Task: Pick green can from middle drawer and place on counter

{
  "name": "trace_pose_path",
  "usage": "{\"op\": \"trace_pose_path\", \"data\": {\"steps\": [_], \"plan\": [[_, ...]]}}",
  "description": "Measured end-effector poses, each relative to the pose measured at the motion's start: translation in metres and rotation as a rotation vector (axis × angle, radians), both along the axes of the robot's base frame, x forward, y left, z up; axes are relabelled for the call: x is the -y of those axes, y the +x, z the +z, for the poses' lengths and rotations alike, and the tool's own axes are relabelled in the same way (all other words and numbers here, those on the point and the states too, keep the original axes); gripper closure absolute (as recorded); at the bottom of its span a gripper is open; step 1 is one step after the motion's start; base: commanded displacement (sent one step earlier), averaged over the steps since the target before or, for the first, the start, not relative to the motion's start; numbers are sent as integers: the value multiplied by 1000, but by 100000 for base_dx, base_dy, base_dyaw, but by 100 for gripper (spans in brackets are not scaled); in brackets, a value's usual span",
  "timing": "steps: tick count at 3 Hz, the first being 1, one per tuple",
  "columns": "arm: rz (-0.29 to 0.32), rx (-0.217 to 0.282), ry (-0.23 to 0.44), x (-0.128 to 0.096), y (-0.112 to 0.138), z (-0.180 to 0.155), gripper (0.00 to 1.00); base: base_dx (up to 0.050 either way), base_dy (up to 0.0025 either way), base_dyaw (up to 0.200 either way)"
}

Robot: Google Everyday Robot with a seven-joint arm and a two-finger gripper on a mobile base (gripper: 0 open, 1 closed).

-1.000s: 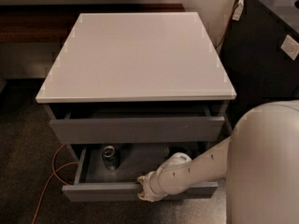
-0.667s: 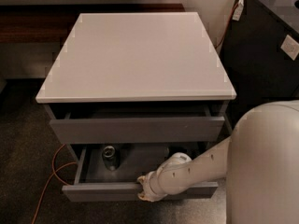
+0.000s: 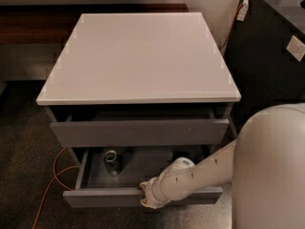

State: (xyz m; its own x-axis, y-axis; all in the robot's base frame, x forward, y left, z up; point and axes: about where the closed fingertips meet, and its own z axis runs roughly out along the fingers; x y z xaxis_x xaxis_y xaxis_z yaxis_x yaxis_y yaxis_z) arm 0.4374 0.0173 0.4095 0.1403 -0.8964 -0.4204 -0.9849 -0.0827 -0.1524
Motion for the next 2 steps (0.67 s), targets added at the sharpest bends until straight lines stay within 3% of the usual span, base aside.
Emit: {"op": "trace_pose_path", "data": {"steps": [2], "plan": [[15, -13, 1, -3, -12, 0, 100, 0, 0, 0]]}}
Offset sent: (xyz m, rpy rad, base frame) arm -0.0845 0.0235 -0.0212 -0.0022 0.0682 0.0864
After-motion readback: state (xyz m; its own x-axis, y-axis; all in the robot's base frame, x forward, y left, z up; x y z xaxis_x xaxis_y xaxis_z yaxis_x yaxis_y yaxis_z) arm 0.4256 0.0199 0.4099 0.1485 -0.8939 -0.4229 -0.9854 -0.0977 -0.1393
